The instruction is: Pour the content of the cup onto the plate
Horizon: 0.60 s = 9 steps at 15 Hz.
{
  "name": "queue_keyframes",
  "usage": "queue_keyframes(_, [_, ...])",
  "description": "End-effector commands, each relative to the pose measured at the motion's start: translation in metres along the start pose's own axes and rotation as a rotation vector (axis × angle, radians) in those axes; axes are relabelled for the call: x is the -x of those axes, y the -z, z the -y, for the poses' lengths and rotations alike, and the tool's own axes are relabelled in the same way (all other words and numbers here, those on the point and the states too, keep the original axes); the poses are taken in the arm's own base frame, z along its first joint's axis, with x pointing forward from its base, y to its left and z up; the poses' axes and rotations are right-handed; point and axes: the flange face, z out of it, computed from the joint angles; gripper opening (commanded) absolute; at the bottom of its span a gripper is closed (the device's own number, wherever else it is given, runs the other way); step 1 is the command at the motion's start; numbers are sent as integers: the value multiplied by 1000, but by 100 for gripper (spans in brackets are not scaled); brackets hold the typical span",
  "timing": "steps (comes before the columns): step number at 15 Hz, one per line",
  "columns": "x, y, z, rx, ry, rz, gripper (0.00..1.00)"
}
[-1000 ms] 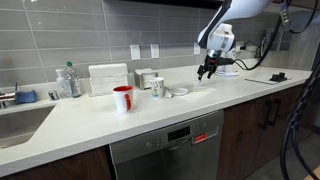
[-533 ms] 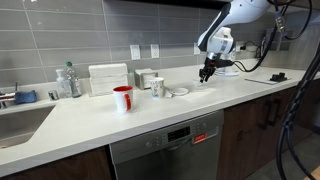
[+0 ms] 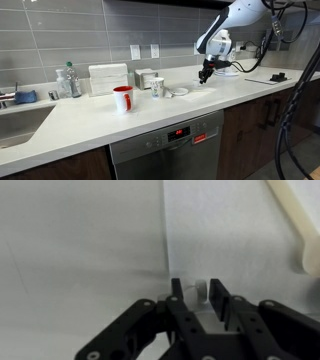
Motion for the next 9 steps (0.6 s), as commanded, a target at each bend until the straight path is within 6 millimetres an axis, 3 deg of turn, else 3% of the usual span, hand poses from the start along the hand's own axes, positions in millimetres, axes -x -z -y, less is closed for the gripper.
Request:
queue_keyframes(1, [-2,-8,-3,-17,41,13,34])
queue_keyframes(9, [-4,-18,-3,-37,62,7,27])
